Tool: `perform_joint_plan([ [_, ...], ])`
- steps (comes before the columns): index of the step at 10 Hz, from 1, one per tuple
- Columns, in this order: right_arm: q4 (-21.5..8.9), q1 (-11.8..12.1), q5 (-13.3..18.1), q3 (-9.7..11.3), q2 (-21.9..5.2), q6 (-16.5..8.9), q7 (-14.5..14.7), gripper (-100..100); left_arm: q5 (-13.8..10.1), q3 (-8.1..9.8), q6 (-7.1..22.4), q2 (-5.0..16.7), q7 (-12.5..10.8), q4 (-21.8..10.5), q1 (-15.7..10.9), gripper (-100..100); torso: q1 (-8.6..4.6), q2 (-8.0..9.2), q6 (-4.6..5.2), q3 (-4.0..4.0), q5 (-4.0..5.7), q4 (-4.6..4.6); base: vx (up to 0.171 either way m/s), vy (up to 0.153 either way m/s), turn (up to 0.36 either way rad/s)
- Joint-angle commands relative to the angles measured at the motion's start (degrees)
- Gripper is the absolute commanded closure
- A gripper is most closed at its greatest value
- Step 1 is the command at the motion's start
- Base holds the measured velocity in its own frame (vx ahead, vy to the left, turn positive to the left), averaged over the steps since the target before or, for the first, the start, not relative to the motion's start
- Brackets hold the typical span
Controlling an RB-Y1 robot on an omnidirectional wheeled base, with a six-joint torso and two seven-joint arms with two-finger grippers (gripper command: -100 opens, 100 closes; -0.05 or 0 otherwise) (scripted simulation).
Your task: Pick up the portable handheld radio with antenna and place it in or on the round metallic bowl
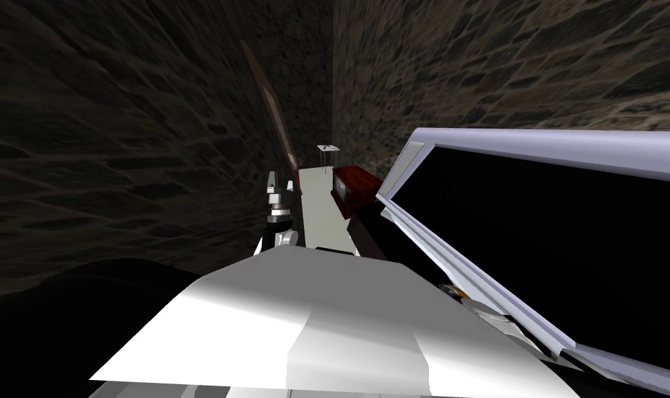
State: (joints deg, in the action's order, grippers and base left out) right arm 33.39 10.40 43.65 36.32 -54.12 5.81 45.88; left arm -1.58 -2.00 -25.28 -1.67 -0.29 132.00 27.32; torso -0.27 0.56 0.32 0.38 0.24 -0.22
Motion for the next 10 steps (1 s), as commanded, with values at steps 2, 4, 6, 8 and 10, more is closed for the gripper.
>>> perform_joint_plan([
  [2,-1.36,-1.17,0.47,-1.64,-0.22,2.57,-4.51,100,0.0,0.0,0.0,0.0,0.0,0.0,0.0,0,0.0,0.01,-0.01,0.01,-0.01,0.0,-0.098,-0.034,0.047],
  [4,-1.81,-1.73,0.59,-2.15,-0.49,3.58,-7.18,100,0.0,0.0,0.0,0.0,0.0,0.0,0.0,0,-0.05,0.02,0.01,0.02,0.01,-0.01,-0.069,-0.037,0.044],
  [6,-2.27,-2.31,0.71,-2.68,-0.77,4.58,-11.0,100,0.0,0.0,0.0,0.0,0.0,0.0,0.0,0,-0.02,-0.11,0.0,-0.05,0.0,0.0,-0.049,-0.031,0.038],
  [8,-2.74,-2.9,0.81,-3.22,-1.06,5.55,-13.25,100,0.0,0.0,0.0,0.0,0.0,0.0,0.0,0,0.02,-0.1,0.0,-0.04,-0.01,0.0,-0.061,-0.03,0.041],
  [10,-3.22,-3.5,0.9,-3.77,-1.36,6.49,-15.53,100,0.0,0.0,0.0,0.0,0.0,0.0,0.0,0,0.01,-0.07,-0.02,-0.03,-0.02,0.01,-0.072,-0.03,0.05],
])
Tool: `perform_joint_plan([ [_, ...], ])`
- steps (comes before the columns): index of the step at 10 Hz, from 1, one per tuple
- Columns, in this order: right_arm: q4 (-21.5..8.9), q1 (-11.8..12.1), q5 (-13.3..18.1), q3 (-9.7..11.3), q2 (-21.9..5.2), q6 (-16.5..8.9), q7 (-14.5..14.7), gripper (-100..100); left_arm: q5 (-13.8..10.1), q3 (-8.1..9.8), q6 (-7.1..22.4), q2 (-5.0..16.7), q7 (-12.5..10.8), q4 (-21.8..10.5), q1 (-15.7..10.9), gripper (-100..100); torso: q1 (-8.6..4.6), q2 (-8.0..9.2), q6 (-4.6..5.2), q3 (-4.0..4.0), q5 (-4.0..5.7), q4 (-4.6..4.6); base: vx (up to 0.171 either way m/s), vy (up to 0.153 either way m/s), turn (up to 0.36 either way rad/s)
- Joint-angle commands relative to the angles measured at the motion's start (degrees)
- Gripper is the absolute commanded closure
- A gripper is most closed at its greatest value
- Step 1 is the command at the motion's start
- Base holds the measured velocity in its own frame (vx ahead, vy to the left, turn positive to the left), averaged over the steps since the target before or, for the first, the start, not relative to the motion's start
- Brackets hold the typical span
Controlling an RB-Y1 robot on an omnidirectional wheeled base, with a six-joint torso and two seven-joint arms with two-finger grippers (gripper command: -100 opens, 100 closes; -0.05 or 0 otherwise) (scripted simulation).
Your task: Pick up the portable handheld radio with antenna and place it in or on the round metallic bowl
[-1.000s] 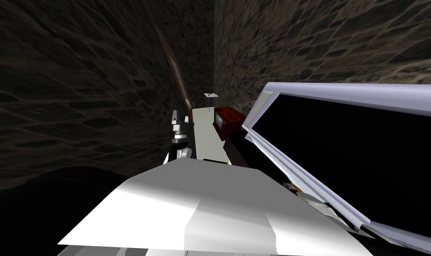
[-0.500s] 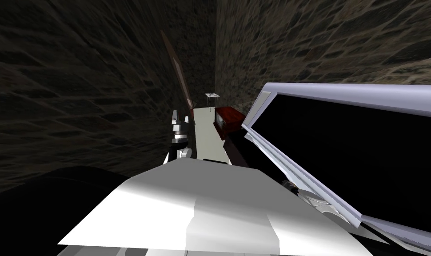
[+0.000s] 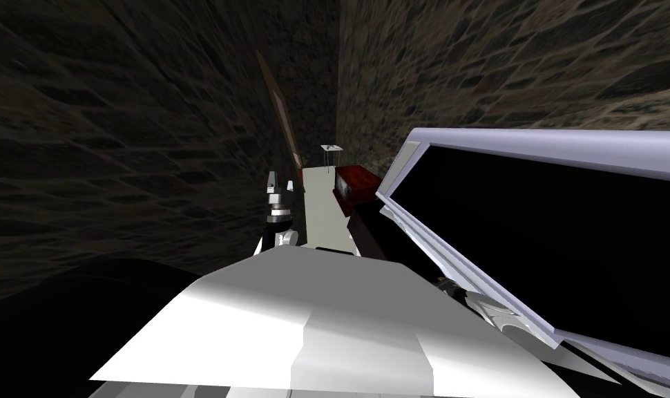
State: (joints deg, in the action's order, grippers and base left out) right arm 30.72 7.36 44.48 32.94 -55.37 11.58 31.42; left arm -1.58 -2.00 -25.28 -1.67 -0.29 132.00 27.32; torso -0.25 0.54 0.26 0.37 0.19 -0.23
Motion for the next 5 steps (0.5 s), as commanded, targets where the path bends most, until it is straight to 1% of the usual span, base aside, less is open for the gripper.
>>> perform_joint_plan([
  [1,-0.55,-0.45,0.07,-0.39,-0.11,0.72,-1.8,100,0.0,0.0,0.0,0.0,0.0,0.0,0.0,0,0.0,0.0,0.0,0.0,0.0,0.0,-0.069,-0.03,0.027],
  [2,-1.04,-1.04,0.14,-0.95,-0.41,1.63,-4.35,100,0.0,0.0,0.0,0.0,0.0,0.0,0.0,0,0.01,-0.03,0.03,-0.02,0.01,0.02,-0.08,-0.036,0.044],
  [3,-1.52,-1.61,0.21,-1.5,-0.71,2.51,-6.25,100,0.0,0.0,0.0,0.0,0.0,0.0,0.0,0,-0.02,0.0,0.02,0.0,-0.01,0.0,-0.105,-0.071,0.075],
  [4,-1.52,-1.61,0.21,-1.5,-0.71,2.51,-6.21,100,0.0,0.0,0.0,0.0,0.0,0.0,0.0,0,-0.13,0.06,0.03,0.04,0.01,-0.02,-0.09,-0.058,0.04],
  [5,-1.52,-1.61,0.21,-1.5,-0.71,2.51,-6.84,100,0.0,0.0,0.0,0.0,0.0,0.0,0.0,0,-0.1,0.06,0.06,0.04,0.03,-0.01,-0.044,-0.02,-0.005],
])
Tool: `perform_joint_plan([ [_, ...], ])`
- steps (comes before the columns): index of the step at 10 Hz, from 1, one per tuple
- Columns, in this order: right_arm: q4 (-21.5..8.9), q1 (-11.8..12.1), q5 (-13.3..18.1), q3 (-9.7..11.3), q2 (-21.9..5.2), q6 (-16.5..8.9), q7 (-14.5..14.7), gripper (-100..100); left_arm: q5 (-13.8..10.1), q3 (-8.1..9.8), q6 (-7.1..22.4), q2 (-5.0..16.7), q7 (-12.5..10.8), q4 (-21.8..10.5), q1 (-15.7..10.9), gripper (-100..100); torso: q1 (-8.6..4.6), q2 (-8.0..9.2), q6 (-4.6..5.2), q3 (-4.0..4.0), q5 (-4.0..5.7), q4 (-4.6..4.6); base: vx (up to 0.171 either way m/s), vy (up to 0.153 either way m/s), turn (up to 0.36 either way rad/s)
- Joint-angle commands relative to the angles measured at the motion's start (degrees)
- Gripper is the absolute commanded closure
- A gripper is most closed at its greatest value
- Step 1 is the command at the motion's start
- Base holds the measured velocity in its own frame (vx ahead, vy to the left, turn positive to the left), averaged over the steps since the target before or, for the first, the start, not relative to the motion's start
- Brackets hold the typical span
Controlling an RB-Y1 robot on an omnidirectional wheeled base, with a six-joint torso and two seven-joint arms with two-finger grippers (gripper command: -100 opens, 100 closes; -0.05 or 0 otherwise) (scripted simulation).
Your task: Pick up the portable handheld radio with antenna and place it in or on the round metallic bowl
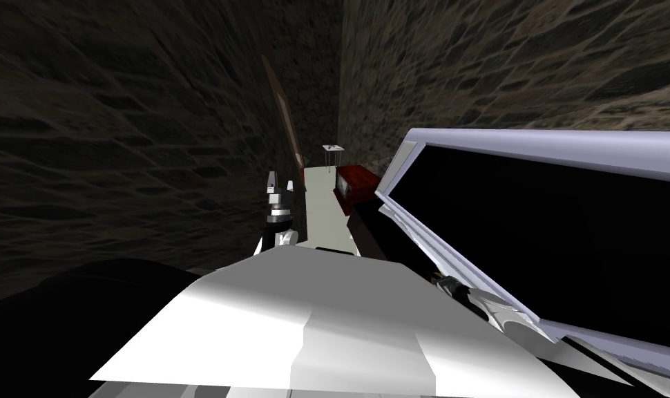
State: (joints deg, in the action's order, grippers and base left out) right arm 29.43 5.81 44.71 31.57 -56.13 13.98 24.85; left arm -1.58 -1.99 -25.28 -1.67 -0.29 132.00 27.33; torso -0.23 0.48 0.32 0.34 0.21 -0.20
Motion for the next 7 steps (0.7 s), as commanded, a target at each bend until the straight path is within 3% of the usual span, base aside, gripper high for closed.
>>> perform_joint_plan([
  [1,-0.72,-0.62,0.04,-0.68,-0.26,0.94,-2.68,100,0.0,0.0,0.0,0.0,0.0,0.0,0.0,0,0.0,0.0,0.0,0.0,0.0,0.0,-0.06,-0.024,0.036],
  [2,-0.72,-0.62,0.04,-0.68,-0.26,0.94,-2.68,100,0.0,0.0,0.0,0.0,0.0,0.0,0.0,0,0.02,0.0,-0.05,0.0,-0.03,-0.01,-0.064,-0.028,0.036],
  [4,-1.63,-1.69,0.15,-1.74,-0.89,2.47,-6.88,100,0.0,0.0,0.0,0.0,0.0,0.0,-0.01,0,-0.02,0.07,-0.04,0.04,-0.05,-0.02,-0.113,-0.044,0.063],
  [7,-2.04,-2.2,0.21,-2.24,-1.2,3.17,-9.26,100,0.0,0.0,0.0,0.0,0.0,0.0,-0.01,0,-0.06,0.17,0.0,0.1,-0.02,-0.04,-0.091,-0.043,0.026],
])
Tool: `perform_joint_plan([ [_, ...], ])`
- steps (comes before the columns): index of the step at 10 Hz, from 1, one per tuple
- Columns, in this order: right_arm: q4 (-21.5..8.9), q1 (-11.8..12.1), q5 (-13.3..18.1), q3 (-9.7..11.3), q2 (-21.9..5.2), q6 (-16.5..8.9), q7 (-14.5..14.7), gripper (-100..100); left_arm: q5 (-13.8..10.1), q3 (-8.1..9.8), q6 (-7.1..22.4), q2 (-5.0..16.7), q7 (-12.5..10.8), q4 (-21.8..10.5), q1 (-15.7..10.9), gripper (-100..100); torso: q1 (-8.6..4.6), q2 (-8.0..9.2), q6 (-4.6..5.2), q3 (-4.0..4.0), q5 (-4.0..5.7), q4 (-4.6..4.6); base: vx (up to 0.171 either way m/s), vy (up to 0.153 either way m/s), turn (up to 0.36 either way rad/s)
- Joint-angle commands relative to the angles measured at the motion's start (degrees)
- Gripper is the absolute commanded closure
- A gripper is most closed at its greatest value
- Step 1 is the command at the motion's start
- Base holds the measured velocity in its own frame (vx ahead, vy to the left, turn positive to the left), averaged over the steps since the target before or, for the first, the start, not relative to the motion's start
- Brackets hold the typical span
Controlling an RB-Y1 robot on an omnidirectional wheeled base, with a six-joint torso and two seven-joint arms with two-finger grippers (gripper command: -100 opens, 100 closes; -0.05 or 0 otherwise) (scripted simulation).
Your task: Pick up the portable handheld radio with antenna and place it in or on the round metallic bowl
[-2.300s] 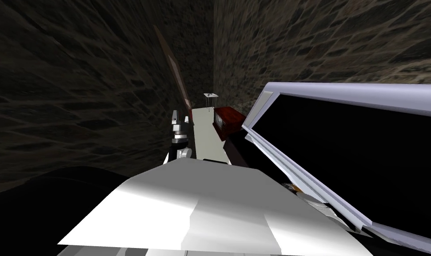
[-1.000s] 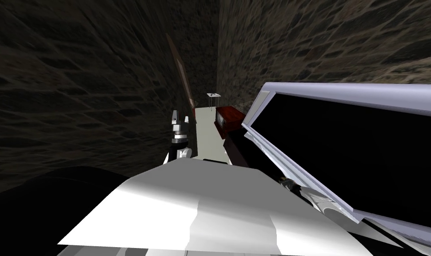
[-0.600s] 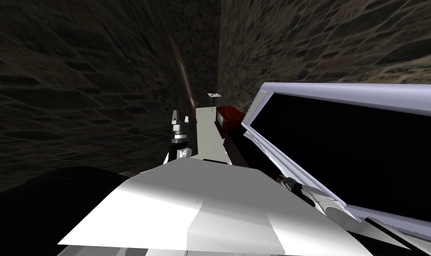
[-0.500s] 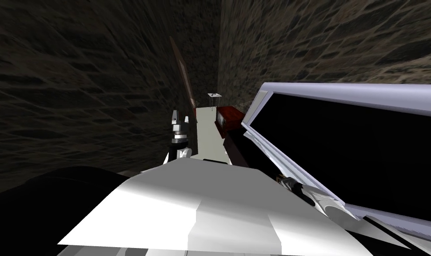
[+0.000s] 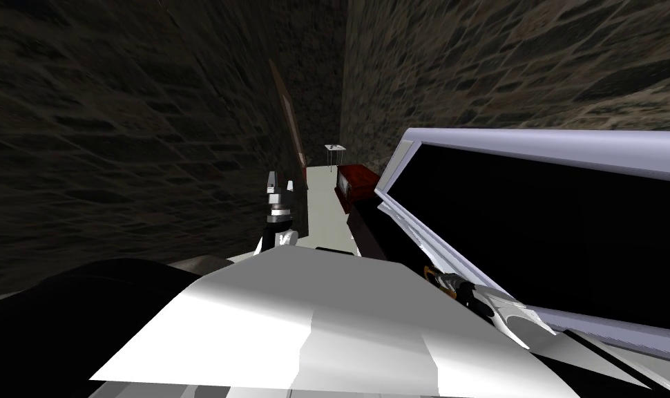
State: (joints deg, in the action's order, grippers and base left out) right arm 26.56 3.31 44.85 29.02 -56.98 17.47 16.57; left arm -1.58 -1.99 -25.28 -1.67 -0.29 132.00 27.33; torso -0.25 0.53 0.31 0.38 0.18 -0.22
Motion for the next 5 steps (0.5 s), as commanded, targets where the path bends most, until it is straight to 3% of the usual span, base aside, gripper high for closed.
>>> perform_joint_plan([
  [1,0.46,-0.19,0.13,-0.16,-0.65,0.35,-2.86,100,0.0,0.0,0.0,0.0,0.0,0.0,0.0,0,0.0,0.0,0.0,0.0,0.0,0.0,-0.075,-0.036,0.044],
  [5,-0.53,-1.94,0.4,-1.75,-1.7,2.63,-9.47,100,0.0,0.0,0.0,0.0,0.0,0.0,-0.01,0,-0.06,0.17,0.02,0.11,0.01,-0.05,-0.122,-0.056,0.059],
])
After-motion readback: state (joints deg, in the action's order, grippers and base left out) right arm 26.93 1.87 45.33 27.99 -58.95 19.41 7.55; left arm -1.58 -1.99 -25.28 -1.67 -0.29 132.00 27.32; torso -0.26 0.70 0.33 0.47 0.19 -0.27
